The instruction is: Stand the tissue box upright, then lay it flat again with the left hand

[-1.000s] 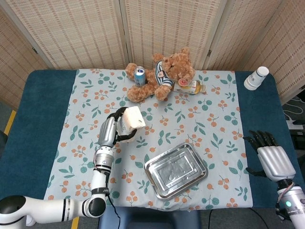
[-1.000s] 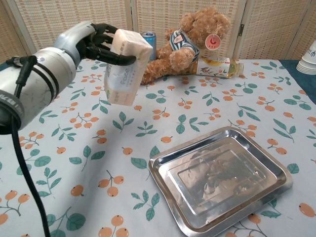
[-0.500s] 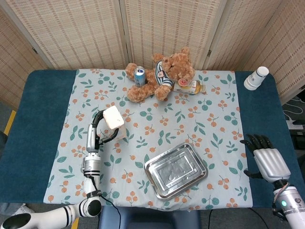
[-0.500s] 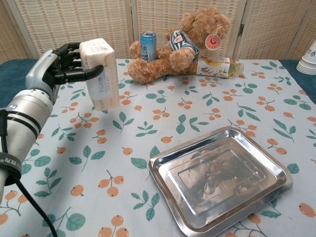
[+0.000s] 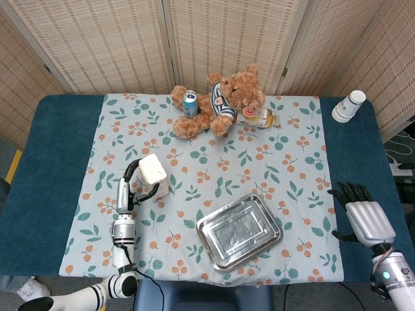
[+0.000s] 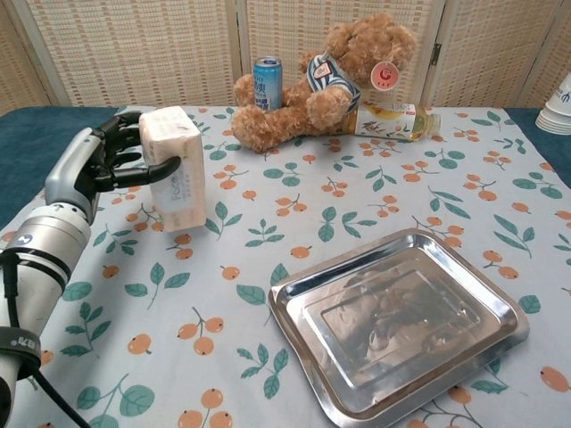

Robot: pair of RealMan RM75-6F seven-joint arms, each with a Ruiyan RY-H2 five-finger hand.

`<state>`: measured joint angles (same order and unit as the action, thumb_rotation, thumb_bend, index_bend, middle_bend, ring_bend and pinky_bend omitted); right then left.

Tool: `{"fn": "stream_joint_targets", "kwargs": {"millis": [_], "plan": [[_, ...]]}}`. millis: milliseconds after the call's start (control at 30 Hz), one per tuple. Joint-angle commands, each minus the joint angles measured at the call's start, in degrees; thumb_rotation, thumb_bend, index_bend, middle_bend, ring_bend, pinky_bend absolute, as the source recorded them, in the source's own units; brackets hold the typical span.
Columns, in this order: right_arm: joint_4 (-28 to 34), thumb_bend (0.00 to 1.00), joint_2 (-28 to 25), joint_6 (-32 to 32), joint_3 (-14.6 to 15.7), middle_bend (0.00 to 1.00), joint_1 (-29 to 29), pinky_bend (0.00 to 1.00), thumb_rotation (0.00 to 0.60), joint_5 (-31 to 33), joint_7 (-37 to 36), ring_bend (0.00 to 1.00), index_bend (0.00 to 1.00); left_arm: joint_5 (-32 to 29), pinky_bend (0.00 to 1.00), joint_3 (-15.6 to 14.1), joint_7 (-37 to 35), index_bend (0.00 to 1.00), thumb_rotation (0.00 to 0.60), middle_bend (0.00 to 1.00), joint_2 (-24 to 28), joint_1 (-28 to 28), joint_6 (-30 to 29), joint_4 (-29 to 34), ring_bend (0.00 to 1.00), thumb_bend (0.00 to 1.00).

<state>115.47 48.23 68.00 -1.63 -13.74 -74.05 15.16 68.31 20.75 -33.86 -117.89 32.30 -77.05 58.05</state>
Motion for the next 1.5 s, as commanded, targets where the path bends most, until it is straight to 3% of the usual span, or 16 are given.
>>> {"fn": "stream_joint_targets", "kwargs": {"millis": [33,233,467,567,867,1100,1500], "plan": [[-0.01,0.12,0.08,-0.11,0.05,0.06,-0.06,0.00,0.600,0.11,0.12,0.00,0.18,0.33,0.13,-0.17,-0.92,0.28,0.600,0.33,-0.73,-0.43,0.70,-1.43,0.10,0.20],[-0.07,0.12,0.23,-0.14,0.13,0.06,-0.14,0.00,0.600,0.16,0.37,0.00,0.18,0.41,0.13,-0.10,-1.56,0.24,0.600,0.29,-1.38,-1.06,1.94,-3.51,0.08,0.19],[-0.08,0.12,0.08,0.00,0.14,0.06,-0.14,0.00,0.600,0.12,0.21,0.00,0.18,1.07,0.13,-0.35,-2.42,0.07,0.600,0.15,-1.52,-1.95,2.71,-4.52,0.01,0.18],[-0.07,0.12,0.07,-0.07,0.21,0.06,-0.15,0.00,0.600,0.06,0.17,0.00,0.18,0.87,0.12,-0.25,-2.31,0.00,0.600,0.03,-1.15,-2.35,3.44,-3.58,0.00,0.16],[-0.14,0.12,0.15,-0.06,0.35,0.06,-0.18,0.00,0.600,-0.02,0.43,0.00,0.19,1.61,0.06,-0.85,0.09,0.00,0.600,0.00,0.92,-3.57,3.98,-0.69,0.00,0.13],[-0.14,0.12,0.31,-0.18,0.39,0.06,-0.30,0.00,0.600,0.16,0.78,0.00,0.19,2.99,0.05,-1.29,3.33,0.00,0.600,0.00,4.54,-5.90,0.82,6.04,0.00,0.13],[0.17,0.12,0.48,-0.50,0.48,0.06,-0.66,0.00,0.600,-0.49,0.86,0.00,0.19,7.27,0.04,-3.21,9.50,0.00,0.600,0.00,15.26,-11.86,-6.54,24.59,0.00,0.13]]}}
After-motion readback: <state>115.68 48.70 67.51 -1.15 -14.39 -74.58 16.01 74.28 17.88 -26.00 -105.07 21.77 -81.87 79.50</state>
